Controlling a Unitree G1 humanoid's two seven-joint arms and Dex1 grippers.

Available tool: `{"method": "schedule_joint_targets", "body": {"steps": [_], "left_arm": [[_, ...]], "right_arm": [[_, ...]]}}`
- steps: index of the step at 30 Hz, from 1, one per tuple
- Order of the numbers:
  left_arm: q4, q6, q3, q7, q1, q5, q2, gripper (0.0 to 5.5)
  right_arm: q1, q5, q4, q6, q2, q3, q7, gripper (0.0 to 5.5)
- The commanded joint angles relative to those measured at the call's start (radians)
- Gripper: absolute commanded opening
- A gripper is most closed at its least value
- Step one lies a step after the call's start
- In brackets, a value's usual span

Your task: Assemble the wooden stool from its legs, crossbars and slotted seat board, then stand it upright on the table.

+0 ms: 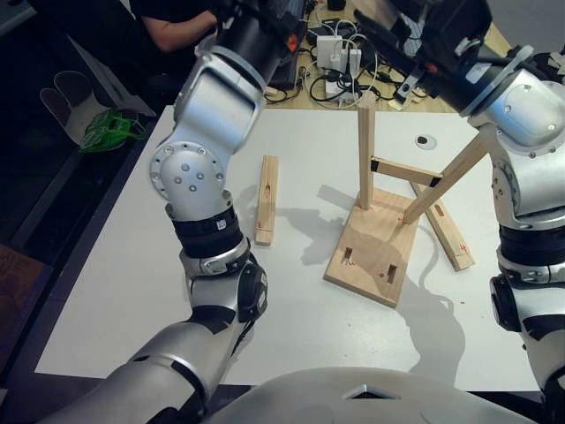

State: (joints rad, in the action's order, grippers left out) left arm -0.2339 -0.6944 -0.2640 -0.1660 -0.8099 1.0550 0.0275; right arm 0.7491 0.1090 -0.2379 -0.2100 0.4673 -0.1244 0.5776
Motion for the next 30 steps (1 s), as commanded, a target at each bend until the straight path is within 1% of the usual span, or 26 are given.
{"method": "schedule_joint_targets", "body": {"steps": [1, 3, 5, 8, 9, 10, 14, 21, 23, 26, 30], "left_arm": [[-0.020, 0.067, -0.026, -0.046, 0.012, 0.012, 0.047, 4.57], [-0.016, 0.094, -0.045, -0.059, 0.005, 0.033, 0.061, 4.20], [-0.012, 0.108, -0.055, -0.063, -0.003, 0.065, 0.067, 3.99], [-0.028, 0.098, -0.040, -0.050, -0.001, 0.122, 0.070, 3.58], [-0.034, 0.096, -0.034, -0.050, 0.002, 0.134, 0.072, 3.34], [-0.038, 0.096, -0.028, -0.053, 0.004, 0.141, 0.073, 3.22], [-0.046, 0.102, -0.010, -0.062, 0.014, 0.155, 0.071, 2.55], [-0.051, 0.090, 0.030, -0.072, 0.040, 0.134, 0.053, 1.49], [-0.051, 0.083, 0.046, -0.089, 0.039, 0.125, 0.050, 1.05], [-0.050, 0.080, 0.057, -0.107, 0.038, 0.115, 0.048, 0.74], [-0.043, 0.060, 0.059, -0.088, 0.055, 0.124, 0.024, 0.71]], "right_arm": [[0.006, -0.014, -0.001, 0.006, -0.018, 0.000, -0.010, 1.27], [0.003, -0.010, 0.000, -0.005, -0.030, 0.003, -0.012, 1.27], [-0.003, -0.004, 0.003, -0.014, -0.040, 0.004, -0.009, 1.27], [-0.013, 0.005, 0.005, -0.026, -0.056, 0.005, -0.006, 1.27], [-0.015, 0.011, 0.005, -0.033, -0.063, 0.007, -0.008, 1.27], [-0.016, 0.019, 0.005, -0.042, -0.071, 0.009, -0.011, 1.27], [-0.020, 0.036, -0.002, -0.074, -0.093, 0.011, -0.017, 1.27], [-0.021, 0.036, -0.009, -0.088, -0.096, 0.007, -0.018, 1.27], [-0.021, 0.032, -0.011, -0.087, -0.090, 0.003, -0.013, 1.27], [-0.025, 0.028, -0.015, -0.084, -0.080, -0.003, 0.000, 1.27], [-0.038, 0.034, -0.025, -0.087, -0.054, -0.005, 0.031, 1.27]]}}
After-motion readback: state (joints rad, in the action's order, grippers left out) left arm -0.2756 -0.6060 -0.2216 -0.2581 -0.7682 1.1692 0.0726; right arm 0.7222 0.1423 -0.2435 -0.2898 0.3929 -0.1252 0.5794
